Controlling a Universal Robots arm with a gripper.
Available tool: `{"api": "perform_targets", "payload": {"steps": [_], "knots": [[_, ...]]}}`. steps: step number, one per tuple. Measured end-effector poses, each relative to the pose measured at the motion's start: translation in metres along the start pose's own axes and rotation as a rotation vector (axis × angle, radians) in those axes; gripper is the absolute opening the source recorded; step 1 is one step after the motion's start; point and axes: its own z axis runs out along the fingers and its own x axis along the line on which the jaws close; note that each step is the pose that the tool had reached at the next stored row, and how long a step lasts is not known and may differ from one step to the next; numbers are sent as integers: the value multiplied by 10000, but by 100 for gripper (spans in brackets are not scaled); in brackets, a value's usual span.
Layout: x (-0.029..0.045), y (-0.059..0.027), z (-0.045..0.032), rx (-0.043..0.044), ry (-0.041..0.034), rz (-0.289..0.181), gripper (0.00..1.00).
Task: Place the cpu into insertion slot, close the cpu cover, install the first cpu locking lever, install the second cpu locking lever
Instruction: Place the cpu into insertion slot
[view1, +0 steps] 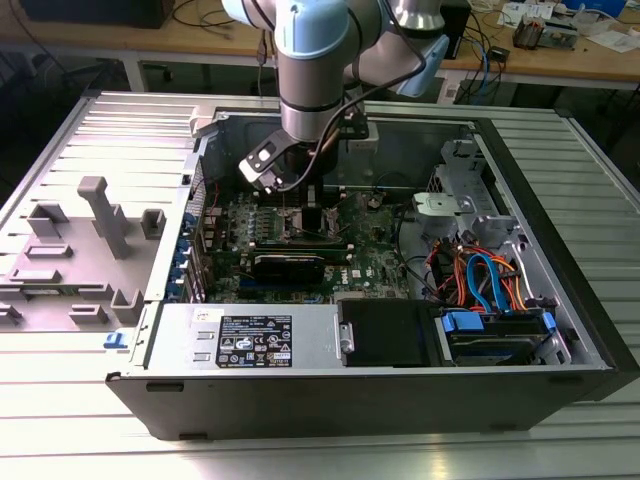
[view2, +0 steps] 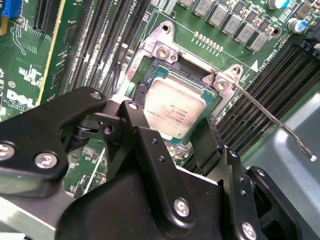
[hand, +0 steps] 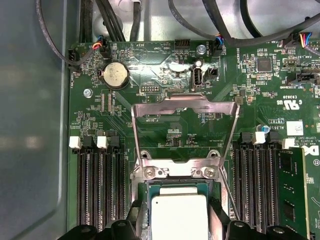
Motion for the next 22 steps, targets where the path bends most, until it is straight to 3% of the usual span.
{"api": "perform_targets", "payload": {"steps": [5, 22], "knots": [[-49, 4, 1, 2, -1, 1, 62], [-50, 13, 2, 4, -20, 414, 62]]}}
